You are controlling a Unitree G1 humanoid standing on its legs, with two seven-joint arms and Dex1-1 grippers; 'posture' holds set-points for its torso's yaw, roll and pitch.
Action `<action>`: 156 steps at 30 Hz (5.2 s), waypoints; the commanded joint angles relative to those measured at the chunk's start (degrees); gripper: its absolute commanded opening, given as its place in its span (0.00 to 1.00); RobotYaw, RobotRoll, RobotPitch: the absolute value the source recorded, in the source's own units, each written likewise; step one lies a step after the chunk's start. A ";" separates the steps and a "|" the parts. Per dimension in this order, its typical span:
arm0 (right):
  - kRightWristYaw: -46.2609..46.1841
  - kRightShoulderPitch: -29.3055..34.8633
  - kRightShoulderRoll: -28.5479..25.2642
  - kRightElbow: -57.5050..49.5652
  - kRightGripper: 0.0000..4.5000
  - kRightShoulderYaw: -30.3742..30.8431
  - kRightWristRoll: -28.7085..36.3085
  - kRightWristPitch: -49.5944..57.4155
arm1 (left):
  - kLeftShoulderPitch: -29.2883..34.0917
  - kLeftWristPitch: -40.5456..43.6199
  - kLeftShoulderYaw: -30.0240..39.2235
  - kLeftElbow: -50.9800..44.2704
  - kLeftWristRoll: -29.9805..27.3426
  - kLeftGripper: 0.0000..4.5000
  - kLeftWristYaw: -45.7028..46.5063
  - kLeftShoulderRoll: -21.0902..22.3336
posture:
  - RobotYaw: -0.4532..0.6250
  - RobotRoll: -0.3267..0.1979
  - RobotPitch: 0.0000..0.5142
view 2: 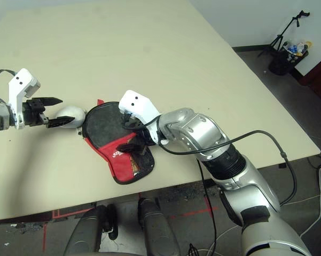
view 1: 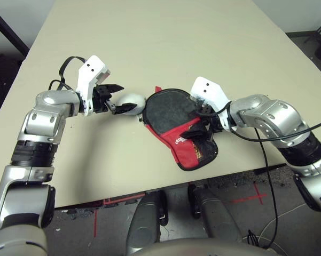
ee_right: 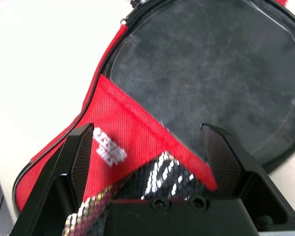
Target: Store the ping-pong paddle in its case and zip it.
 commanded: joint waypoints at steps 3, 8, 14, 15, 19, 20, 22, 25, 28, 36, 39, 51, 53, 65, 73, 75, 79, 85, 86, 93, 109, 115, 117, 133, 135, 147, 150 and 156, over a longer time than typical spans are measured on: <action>2.15 0.26 1.57 2.72 0.99 2.48 -3.10 -3.30 | 1.38 -3.62 -3.07 3.40 4.25 1.00 -0.17 0.38 | 0.40 0.62 0.37; 3.56 0.88 2.81 4.65 0.99 3.35 -5.35 -5.14 | 0.32 -6.77 -4.47 6.16 6.24 1.00 0.63 -1.85 | 0.40 0.62 0.37; 4.78 1.67 3.75 8.71 1.00 5.04 -9.72 -10.16 | -1.81 -7.41 -4.87 8.52 7.07 0.91 0.22 -4.04 | 0.39 0.62 0.38; 4.97 1.83 4.05 9.28 1.00 5.09 -10.25 -10.73 | -2.25 -7.72 -4.99 8.92 7.36 0.87 0.34 -4.30 | 0.39 0.62 0.38; 5.90 2.45 4.60 11.06 1.00 5.65 -12.91 -13.25 | -4.94 -8.38 -5.12 11.52 8.05 0.59 0.74 -5.39 | 0.39 0.62 0.37; 6.15 2.66 4.65 11.30 1.00 5.75 -13.50 -13.74 | -5.84 -8.72 -5.19 12.55 8.34 0.53 0.85 -5.64 | 0.39 0.62 0.37; 6.68 3.09 4.78 11.55 1.00 5.72 -14.34 -14.25 | -7.60 -9.43 -5.10 14.81 8.95 0.40 1.27 -6.28 | 0.39 0.62 0.37; 7.43 3.95 4.85 11.66 1.00 5.75 -15.31 -14.61 | -11.59 -12.08 -5.57 20.31 10.79 0.23 2.57 -7.84 | 0.38 0.62 0.38; 7.88 4.52 5.09 11.62 1.00 5.82 -15.98 -14.56 | -16.57 -15.65 -5.97 28.32 12.53 0.14 4.35 -10.30 | 0.38 0.62 0.38; 8.21 5.59 6.18 10.89 1.00 5.69 -16.94 -13.72 | -30.49 -27.04 -5.70 51.44 17.36 0.11 14.84 -18.29 | 0.36 0.62 0.41; 8.13 5.96 6.64 10.38 1.00 5.59 -17.06 -13.19 | -34.26 -30.42 -5.58 57.15 19.07 0.11 21.17 -21.73 | 0.35 0.62 0.43; 7.25 6.91 8.33 9.48 1.00 4.61 -17.17 -11.70 | -40.66 -36.61 -4.92 63.48 22.05 0.11 31.24 -35.77 | 0.30 0.62 0.45; 7.12 6.87 8.43 9.72 1.00 4.35 -17.32 -11.71 | -40.71 -37.29 -5.06 63.29 22.07 0.11 29.57 -37.84 | 0.30 0.62 0.45; 7.08 5.62 9.91 12.89 1.00 2.90 -18.11 -13.33 | -34.32 -37.85 -5.95 60.32 22.01 0.11 16.65 -40.34 | 0.34 0.62 0.41; 7.11 4.54 11.16 15.79 1.00 2.05 -18.52 -15.17 | -36.09 -36.66 -2.20 57.62 18.51 0.56 15.00 -36.48 | 0.36 0.62 0.39; 7.09 4.56 11.09 15.86 1.00 1.77 -18.48 -15.24 | -36.81 -36.25 -0.88 56.55 16.93 0.72 13.66 -35.57 | 0.36 0.62 0.38; 6.89 4.78 10.68 15.89 1.00 0.97 -18.42 -15.08 | -38.34 -32.72 3.38 52.91 11.02 0.99 8.80 -34.15 | 0.36 0.62 0.37; 6.63 5.10 10.10 16.36 1.00 -0.40 -18.30 -15.03 | -36.76 -22.92 5.22 42.78 4.19 0.99 -0.03 -34.04 | 0.36 0.62 0.34; 6.60 5.09 10.07 16.44 1.00 -0.64 -18.27 -15.02 | -36.11 -21.87 5.01 41.05 3.72 0.99 -0.52 -34.06 | 0.36 0.62 0.34; 7.18 2.63 9.00 17.56 1.00 -4.28 -17.05 -13.98 | -30.90 -14.79 3.28 29.81 2.08 0.99 -1.81 -32.33 | 0.37 0.62 0.32; -1.86 -21.99 5.84 41.43 1.00 -16.20 -20.17 -15.65 | -24.29 -11.71 -2.93 23.08 5.54 0.99 -4.08 -21.58 | 0.38 0.62 0.28; -3.99 -20.56 8.80 46.67 1.00 -15.26 -22.77 -19.58 | -19.60 -9.34 -8.71 16.53 6.94 0.99 -6.70 -21.81 | 0.38 0.62 0.28; -4.26 -20.61 9.03 48.62 1.00 -14.90 -23.85 -20.91 | -18.46 -8.58 -10.42 14.70 7.65 0.99 -7.31 -21.60 | 0.38 0.62 0.28; -6.54 -23.51 12.20 69.31 0.80 -15.47 -30.30 -34.67 | -16.58 -2.91 -17.39 14.34 14.82 1.00 -4.71 -21.05 | 0.40 0.62 0.28; -6.57 -23.78 12.42 70.12 0.66 -15.81 -30.35 -35.22 | -16.56 -1.30 -18.27 14.20 15.58 1.00 -4.72 -21.02 | 0.40 0.62 0.28; -1.40 -19.79 6.81 61.67 0.06 -14.65 -31.87 -31.34 | -17.13 2.30 -20.76 16.35 17.33 1.00 -4.37 -23.22 | 0.37 0.62 0.31; 1.41 -15.90 3.89 54.04 0.06 -13.83 -32.21 -27.69 | -16.88 2.72 -21.11 15.97 17.23 1.00 -4.17 -23.66 | 0.36 0.62 0.33; 7.57 -5.60 -4.36 33.70 0.06 -11.92 -32.47 -19.30 | -17.12 2.95 -21.87 16.60 17.17 1.00 -4.21 -25.09 | 0.34 0.62 0.36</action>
